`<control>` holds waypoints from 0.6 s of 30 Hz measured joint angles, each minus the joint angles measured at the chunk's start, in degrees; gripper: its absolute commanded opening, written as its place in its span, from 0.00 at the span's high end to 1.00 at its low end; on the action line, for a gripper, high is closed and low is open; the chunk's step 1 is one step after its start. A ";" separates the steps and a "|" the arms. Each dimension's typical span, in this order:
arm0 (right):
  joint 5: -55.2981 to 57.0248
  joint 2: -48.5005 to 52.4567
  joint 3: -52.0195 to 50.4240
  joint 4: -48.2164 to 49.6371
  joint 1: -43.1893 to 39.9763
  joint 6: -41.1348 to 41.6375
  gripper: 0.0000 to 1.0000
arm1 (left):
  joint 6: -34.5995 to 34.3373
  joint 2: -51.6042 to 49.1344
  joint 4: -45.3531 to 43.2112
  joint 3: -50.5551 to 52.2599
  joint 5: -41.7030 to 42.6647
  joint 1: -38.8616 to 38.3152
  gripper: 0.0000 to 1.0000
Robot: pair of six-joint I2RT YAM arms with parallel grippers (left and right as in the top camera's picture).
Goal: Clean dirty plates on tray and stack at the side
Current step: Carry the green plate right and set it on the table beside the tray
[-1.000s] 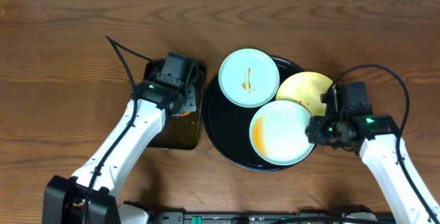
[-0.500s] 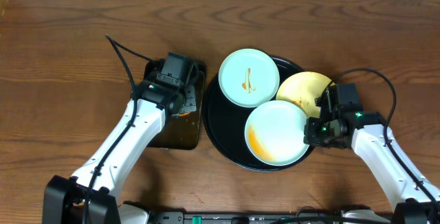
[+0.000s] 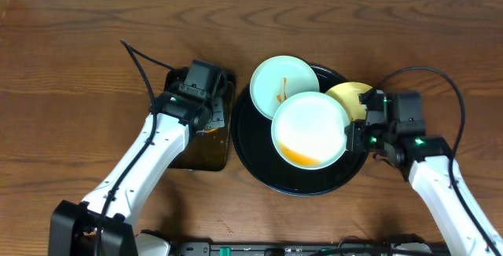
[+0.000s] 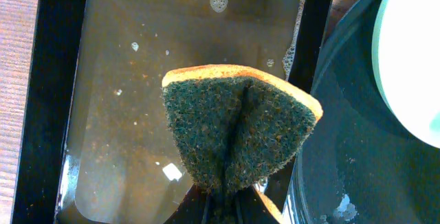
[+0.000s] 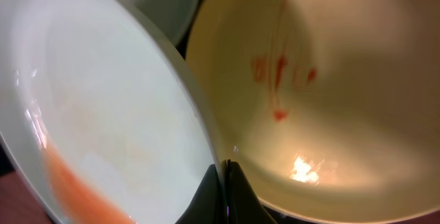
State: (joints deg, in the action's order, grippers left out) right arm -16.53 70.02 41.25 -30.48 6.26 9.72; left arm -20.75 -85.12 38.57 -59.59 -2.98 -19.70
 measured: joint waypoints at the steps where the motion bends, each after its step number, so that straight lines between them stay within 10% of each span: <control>1: 1.60 -2.01 0.00 0.74 0.17 -0.46 0.99 | 0.02 0.00 -0.02 0.00 0.00 0.00 0.92; 18: 42.66 -5.68 4.44 0.35 28.11 -8.22 0.99 | 0.02 0.00 -0.02 0.00 0.00 0.00 0.92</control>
State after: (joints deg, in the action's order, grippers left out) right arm 26.13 64.34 45.69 -30.13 34.37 1.50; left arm -20.73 -85.12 38.54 -59.59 -2.98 -19.70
